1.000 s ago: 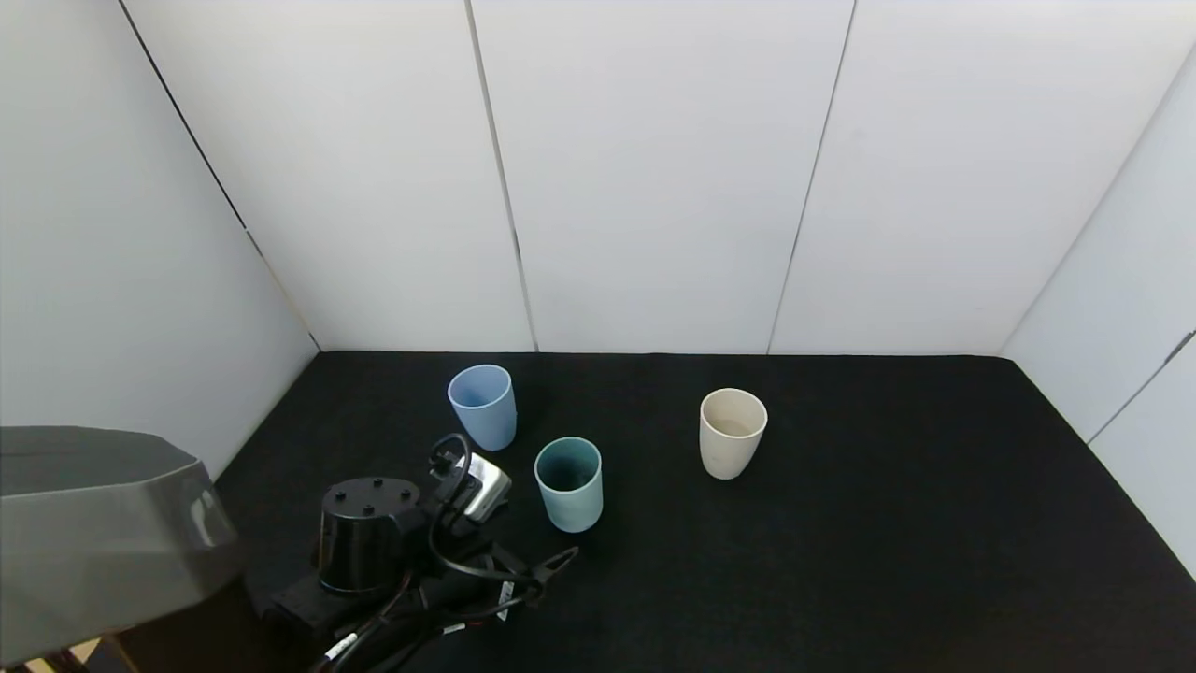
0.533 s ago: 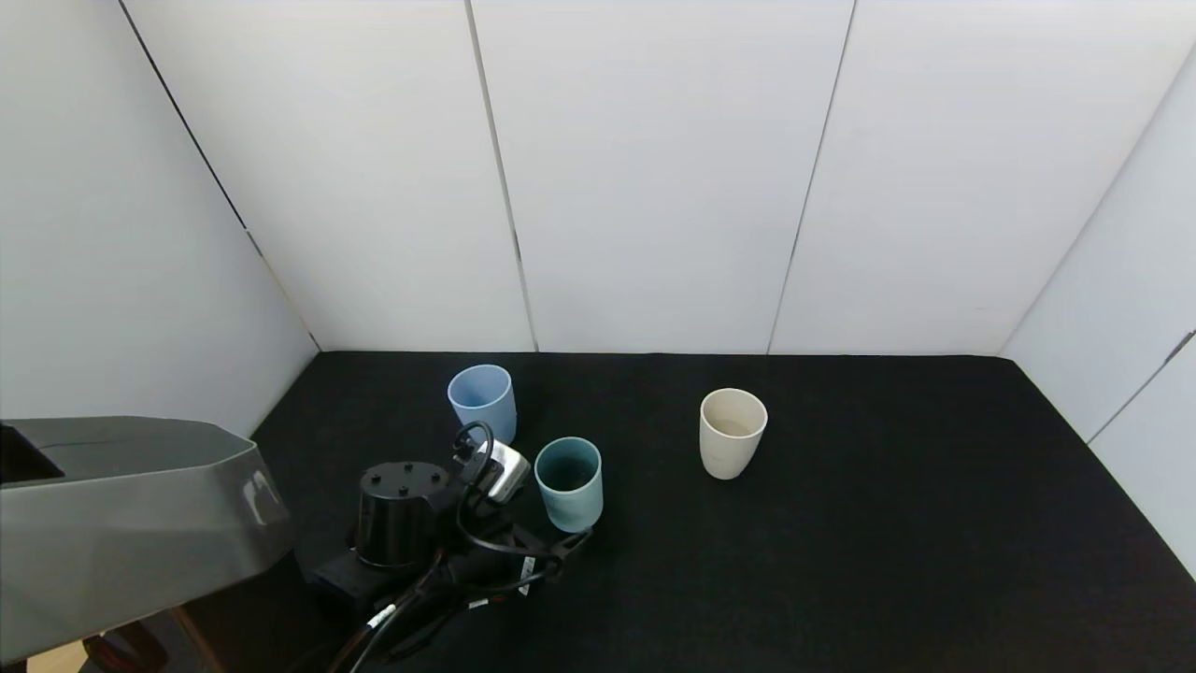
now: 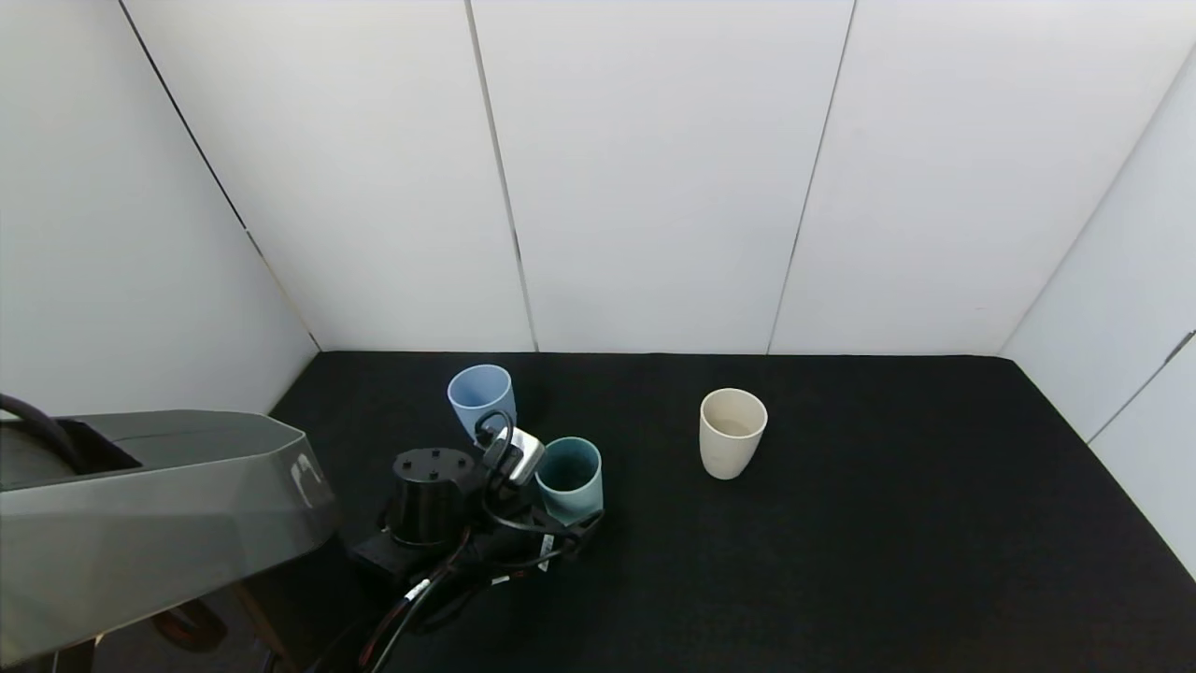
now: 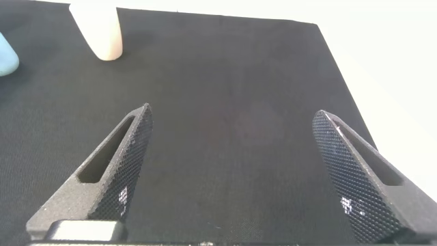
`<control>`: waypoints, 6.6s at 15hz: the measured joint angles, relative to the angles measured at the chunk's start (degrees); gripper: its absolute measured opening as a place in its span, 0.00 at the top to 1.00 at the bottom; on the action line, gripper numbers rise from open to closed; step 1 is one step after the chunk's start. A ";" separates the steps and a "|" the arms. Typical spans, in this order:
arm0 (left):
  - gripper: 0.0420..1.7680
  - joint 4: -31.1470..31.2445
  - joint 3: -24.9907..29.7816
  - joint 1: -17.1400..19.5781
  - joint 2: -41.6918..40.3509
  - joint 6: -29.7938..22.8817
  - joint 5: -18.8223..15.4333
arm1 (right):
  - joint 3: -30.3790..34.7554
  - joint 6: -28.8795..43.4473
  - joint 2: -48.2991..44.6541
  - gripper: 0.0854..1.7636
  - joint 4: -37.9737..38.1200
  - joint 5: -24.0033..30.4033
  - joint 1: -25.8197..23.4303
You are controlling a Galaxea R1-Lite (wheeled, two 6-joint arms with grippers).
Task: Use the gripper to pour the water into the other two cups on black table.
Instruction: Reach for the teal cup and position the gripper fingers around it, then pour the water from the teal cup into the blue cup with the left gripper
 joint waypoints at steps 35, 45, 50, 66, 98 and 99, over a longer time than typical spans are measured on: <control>0.33 1.07 -8.91 -0.67 5.14 -0.43 0.16 | 0.00 0.02 0.00 0.03 0.00 0.00 0.00; 0.33 10.20 -8.61 0.82 -2.60 0.11 0.05 | 0.00 -0.02 0.00 0.03 0.02 0.00 0.07; 0.33 20.59 -10.90 5.36 -10.45 2.78 -0.52 | 0.00 0.00 0.00 0.03 0.00 0.00 0.02; 0.33 44.58 -29.11 23.42 -16.21 15.26 -3.91 | 0.00 0.02 0.00 0.03 0.00 0.00 0.02; 0.33 56.72 -42.24 22.32 -10.15 54.69 9.25 | 0.00 0.02 0.00 0.03 0.00 0.00 0.02; 0.33 56.70 -42.24 21.93 -10.20 55.35 9.85 | 0.00 0.02 0.00 0.03 0.00 0.00 0.02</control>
